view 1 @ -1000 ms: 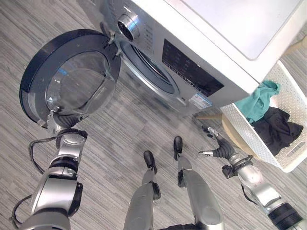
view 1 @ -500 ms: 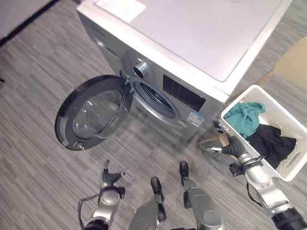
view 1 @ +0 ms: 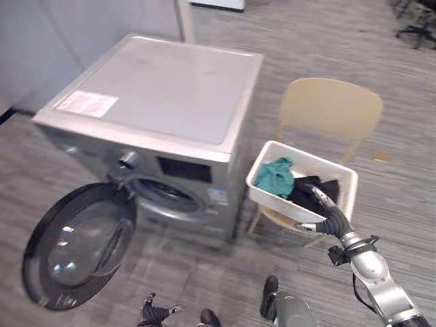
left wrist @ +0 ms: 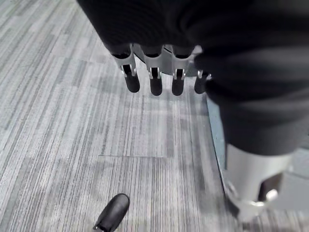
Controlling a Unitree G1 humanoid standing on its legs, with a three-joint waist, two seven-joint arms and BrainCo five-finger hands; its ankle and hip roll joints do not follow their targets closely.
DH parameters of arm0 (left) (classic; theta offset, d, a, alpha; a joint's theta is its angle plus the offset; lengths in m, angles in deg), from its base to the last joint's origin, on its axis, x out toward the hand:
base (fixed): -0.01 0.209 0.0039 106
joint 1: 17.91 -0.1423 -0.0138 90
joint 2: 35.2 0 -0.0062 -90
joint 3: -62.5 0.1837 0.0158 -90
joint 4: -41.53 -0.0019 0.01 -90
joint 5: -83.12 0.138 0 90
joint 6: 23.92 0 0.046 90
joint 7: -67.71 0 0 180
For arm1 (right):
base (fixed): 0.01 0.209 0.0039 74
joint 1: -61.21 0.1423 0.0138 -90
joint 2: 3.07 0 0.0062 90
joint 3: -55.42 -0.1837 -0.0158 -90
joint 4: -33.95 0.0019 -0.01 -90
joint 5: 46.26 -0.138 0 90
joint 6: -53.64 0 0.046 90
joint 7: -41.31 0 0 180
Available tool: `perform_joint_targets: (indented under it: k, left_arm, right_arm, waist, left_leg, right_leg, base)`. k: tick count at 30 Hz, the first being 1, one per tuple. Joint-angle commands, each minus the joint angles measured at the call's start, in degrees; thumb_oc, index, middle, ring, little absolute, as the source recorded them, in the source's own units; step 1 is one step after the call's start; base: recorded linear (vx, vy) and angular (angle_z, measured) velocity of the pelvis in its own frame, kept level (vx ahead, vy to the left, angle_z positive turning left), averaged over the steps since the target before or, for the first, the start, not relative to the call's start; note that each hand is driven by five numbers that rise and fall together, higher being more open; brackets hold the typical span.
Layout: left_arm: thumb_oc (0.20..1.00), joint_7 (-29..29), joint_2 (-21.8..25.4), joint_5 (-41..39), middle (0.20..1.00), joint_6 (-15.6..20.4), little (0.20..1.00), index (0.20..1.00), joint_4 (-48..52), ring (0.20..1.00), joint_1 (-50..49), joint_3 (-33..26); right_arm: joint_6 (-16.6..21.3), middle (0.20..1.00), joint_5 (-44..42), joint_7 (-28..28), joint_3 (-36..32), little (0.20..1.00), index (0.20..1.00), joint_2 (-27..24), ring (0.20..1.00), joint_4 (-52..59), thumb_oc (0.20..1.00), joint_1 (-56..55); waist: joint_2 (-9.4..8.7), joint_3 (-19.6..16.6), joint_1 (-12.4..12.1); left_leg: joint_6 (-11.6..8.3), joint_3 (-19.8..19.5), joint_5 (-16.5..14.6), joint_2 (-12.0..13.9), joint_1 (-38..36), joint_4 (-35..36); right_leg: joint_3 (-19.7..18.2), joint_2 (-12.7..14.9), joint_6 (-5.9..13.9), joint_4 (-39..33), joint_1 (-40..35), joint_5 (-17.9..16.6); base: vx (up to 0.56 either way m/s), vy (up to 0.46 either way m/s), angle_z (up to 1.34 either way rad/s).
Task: Grab the laundry basket,head to the washer,open it,put in the laundry and shut it.
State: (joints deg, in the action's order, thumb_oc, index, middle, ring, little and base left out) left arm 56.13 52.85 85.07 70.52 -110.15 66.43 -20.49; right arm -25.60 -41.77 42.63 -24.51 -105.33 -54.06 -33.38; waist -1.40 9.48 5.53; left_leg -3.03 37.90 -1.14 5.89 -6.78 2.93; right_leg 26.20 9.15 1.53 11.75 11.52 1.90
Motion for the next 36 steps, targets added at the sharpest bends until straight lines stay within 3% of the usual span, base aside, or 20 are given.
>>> perform_joint_targets:
  k: [1,3,4,6,7,8,10,11,12,13,15,21,27,32,36]
  left_arm:
    - [1.000,-0.40,-0.54,1.31,1.000,0.43,1.000,1.000,-0.46,1.000,2.60,-0.77]
    - [1.000,-0.25,-0.69,1.22,1.000,0.46,1.000,1.000,-0.74,1.000,2.63,-0.66]
    - [1.000,-0.17,-1.05,0.81,1.000,0.95,1.000,1.000,-0.34,1.000,2.91,0.05]
    - [1.000,0.47,-1.28,0.17,1.000,1.29,1.000,1.000,-0.61,1.000,3.28,0.41]
    - [1.000,0.48,-1.29,0.16,1.000,1.30,1.000,1.000,-0.63,1.000,3.28,0.38]
    - [1.000,0.56,-1.37,-0.29,1.000,1.65,1.000,1.000,0.00,1.000,3.29,1.16]
    - [1.000,0.56,-1.37,-0.29,1.000,1.65,1.000,1.000,0.00,1.000,3.29,1.14]
    - [1.000,0.62,-1.41,-0.69,1.000,1.77,1.000,1.000,0.05,1.000,3.08,2.02]
    - [1.000,0.65,-1.20,-1.09,1.000,1.81,1.000,1.000,-0.14,1.000,2.98,2.67]
    - [1.000,0.65,-1.19,-1.09,1.000,1.81,1.000,1.000,-0.15,1.000,3.02,2.64]
    - [1.000,1.05,-0.88,-1.39,1.000,1.81,1.000,1.000,-0.35,1.000,2.26,3.07]
    - [1.000,1.47,-0.40,0.55,1.000,1.21,1.000,1.000,-2.63,1.000,0.88,2.89]
    - [1.000,0.49,2.45,0.99,1.000,1.35,1.000,1.000,-1.50,1.000,2.05,2.66]
    - [1.000,-0.62,3.55,-1.05,1.000,2.32,1.000,1.000,0.95,1.000,4.01,3.75]
    - [1.000,-1.61,4.32,-3.65,1.000,3.68,1.000,1.000,2.82,1.000,5.94,5.47]
  right_arm:
    - [1.97,1.000,-0.16,1.10,-0.53,1.000,1.000,-2.20,1.000,3.39,1.000,1.83]
    - [1.80,1.000,0.01,0.87,0.13,1.000,1.000,-2.84,1.000,3.43,1.000,2.08]
    - [1.93,1.000,-0.41,0.29,1.64,1.000,1.000,-4.68,1.000,3.86,1.000,3.68]
    - [1.64,1.000,-0.06,-0.56,3.18,1.000,1.000,-6.49,1.000,3.44,1.000,5.05]
    - [1.64,1.000,-0.07,-0.56,3.22,1.000,1.000,-6.50,1.000,3.40,1.000,5.10]
    - [1.16,1.000,1.39,-0.74,4.81,1.000,1.000,-8.17,1.000,3.00,1.000,6.68]
    - [1.17,1.000,1.40,-0.72,4.85,1.000,1.000,-8.16,1.000,2.96,1.000,6.73]
    - [1.12,1.000,2.28,-0.47,6.22,1.000,1.000,-9.30,1.000,2.01,1.000,8.42]
    - [0.77,1.000,3.28,0.08,7.59,1.000,1.000,-10.09,1.000,0.45,1.000,10.11]
    - [0.79,1.000,3.28,0.09,7.61,1.000,1.000,-10.07,1.000,0.40,1.000,10.18]
    - [0.25,1.000,5.80,1.08,9.09,1.000,1.000,-10.99,1.000,-2.29,1.000,12.69]
    - [-1.09,1.000,11.76,2.58,11.10,1.000,1.000,-10.98,1.000,-7.18,1.000,14.87]
    - [-3.20,1.000,17.86,6.28,15.97,1.000,1.000,-10.33,1.000,-15.95,1.000,24.73]
    - [-4.82,1.000,21.10,8.33,22.53,1.000,1.000,-8.63,1.000,-25.14,1.000,35.19]
    - [-6.51,1.000,22.33,9.89,28.74,1.000,1.000,-7.72,1.000,-36.66,1.000,46.41]
  waist:
    - [0.97,-0.30,-0.85]
    - [1.05,-0.73,-0.67]
    - [0.95,0.11,-1.53]
    - [0.72,0.33,-2.28]
    - [0.74,0.31,-2.17]
    - [-0.24,0.70,-3.26]
    - [-0.27,0.65,-3.18]
    - [-0.83,1.01,-4.56]
    - [-0.77,1.41,-5.77]
    - [-0.82,1.30,-5.68]
    - [-0.19,1.31,-7.14]
    - [0.38,0.46,-7.74]
    - [0.25,1.54,-9.20]
    - [0.51,3.54,-10.87]
    - [0.88,6.10,-13.02]
  left_leg:
    - [2.80,-12.65,-6.87,-3.21,1.52,-5.45]
    - [1.89,-12.14,-7.48,-2.11,2.11,-8.73]
    - [0.43,-15.06,-5.02,-0.44,4.39,-16.28]
    - [-1.43,-19.25,-3.08,0.44,7.19,-19.76]
    - [-1.49,-19.36,-3.06,0.48,7.28,-19.84]
    - [-0.42,-22.68,-2.92,-0.78,10.48,-19.07]
    - [-0.38,-22.72,-2.89,-0.83,10.56,-19.04]
    - [-0.21,-27.46,-3.83,-2.06,12.80,-14.77]
    - [-0.95,-31.58,-1.23,-2.71,14.91,-10.86]
    - [-0.92,-31.63,-0.93,-2.80,15.07,-10.66]
    - [-1.13,-35.89,0.40,-3.53,16.63,-7.31]
    - [0.32,-34.12,-0.63,-4.28,13.61,-6.83]
    - [2.23,-31.47,-1.99,-5.41,12.85,-7.14]
    - [2.76,-31.79,-1.66,-6.15,16.54,-7.46]
    - [2.38,-33.23,0.78,-6.43,21.47,-6.55]
  right_leg:
    - [-5.06,0.43,7.12,-4.11,-4.18,-0.18]
    - [-7.33,-1.13,6.09,-6.07,-4.92,-0.01]
    - [-9.49,-2.96,4.69,-7.58,-6.31,0.71]
    - [-10.25,-3.97,3.65,-9.73,-7.62,1.30]
    - [-10.15,-4.02,3.60,-9.86,-7.67,1.27]
    - [-10.85,-3.29,3.45,-11.44,-8.33,0.32]
    - [-10.80,-3.24,3.48,-11.47,-8.29,0.30]
    - [-11.84,-2.98,3.95,-11.85,-9.15,0.59]
    - [-12.87,-3.33,4.18,-12.20,-9.76,0.82]
    - [-12.80,-3.26,4.18,-12.25,-9.57,0.68]
    - [-14.62,-3.89,4.59,-12.51,-10.04,1.27]
    - [-16.96,-2.57,5.25,-11.11,-10.69,1.29]
    - [-19.48,-1.09,6.29,-8.07,-8.02,0.62]
    - [-19.31,-0.51,6.48,-8.44,-4.48,-0.63]
    - [-18.38,-0.33,6.47,-8.70,0.38,-2.32]
  base:
    - [0.20,-0.268,-0.72]
    - [0.15,-0.219,-0.83]
    - [0.09,-0.190,-0.58]
    - [0.07,-0.162,-0.53]
    - [0.00,-0.049,-0.45]
    - [-0.02,-0.010,-0.16]
    - [0.04,0.010,-0.10]
    - [0.17,0.065,-0.13]
    - [0.17,0.066,-0.24]
    - [0.10,0.060,-0.09]
    - [0.09,0.091,-0.25]
    - [0.15,0.188,-0.48]
    - [0.04,0.102,-0.32]
    - [-0.06,0.025,-0.08]
    - [-0.10,-0.008,0.06]
